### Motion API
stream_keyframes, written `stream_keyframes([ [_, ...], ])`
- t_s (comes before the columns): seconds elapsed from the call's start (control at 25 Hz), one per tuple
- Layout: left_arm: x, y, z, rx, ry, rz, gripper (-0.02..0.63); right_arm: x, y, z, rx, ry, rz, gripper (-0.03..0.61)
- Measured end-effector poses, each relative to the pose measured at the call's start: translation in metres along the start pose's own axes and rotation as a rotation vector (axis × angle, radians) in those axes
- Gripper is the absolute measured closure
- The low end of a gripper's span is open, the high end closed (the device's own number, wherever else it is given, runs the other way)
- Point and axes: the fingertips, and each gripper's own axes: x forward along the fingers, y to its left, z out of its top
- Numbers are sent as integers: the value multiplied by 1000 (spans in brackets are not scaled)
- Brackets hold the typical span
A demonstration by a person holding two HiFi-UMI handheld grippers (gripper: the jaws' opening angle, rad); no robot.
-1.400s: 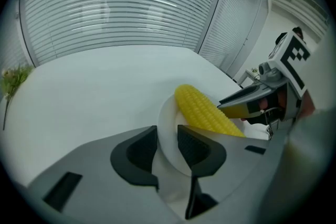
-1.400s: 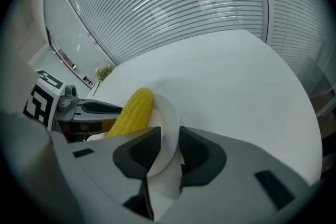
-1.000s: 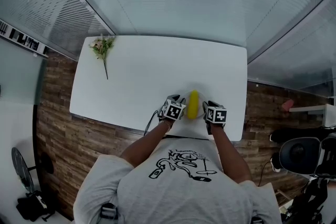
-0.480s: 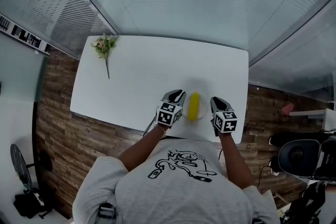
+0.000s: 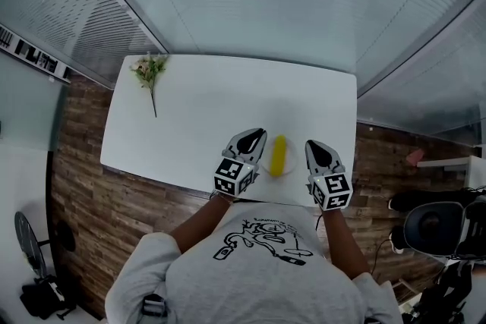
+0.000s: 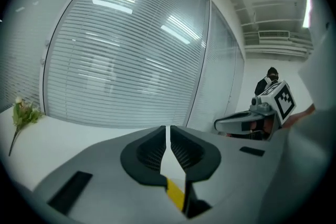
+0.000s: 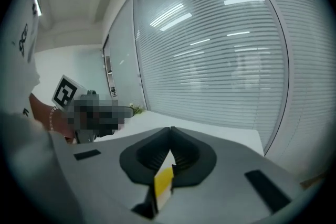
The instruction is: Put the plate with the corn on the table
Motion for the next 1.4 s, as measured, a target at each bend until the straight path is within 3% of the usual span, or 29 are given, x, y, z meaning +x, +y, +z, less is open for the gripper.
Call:
stream_keyframes([
  [0.48, -50, -39, 96, 45, -210, -61, 577, -49, 36, 88, -52, -160, -9, 571],
  [0.68, -70, -46, 124, 75, -273, -44, 577, -73, 47, 120, -138, -226, -27, 571],
  [1.04, -107, -57, 168, 113, -362, -32, 577, -104, 59, 161, -164, -307, -33, 572],
  [1.4, -121, -65, 187, 166, -376, -13, 577, -121, 68, 176, -167, -339, -38, 572],
])
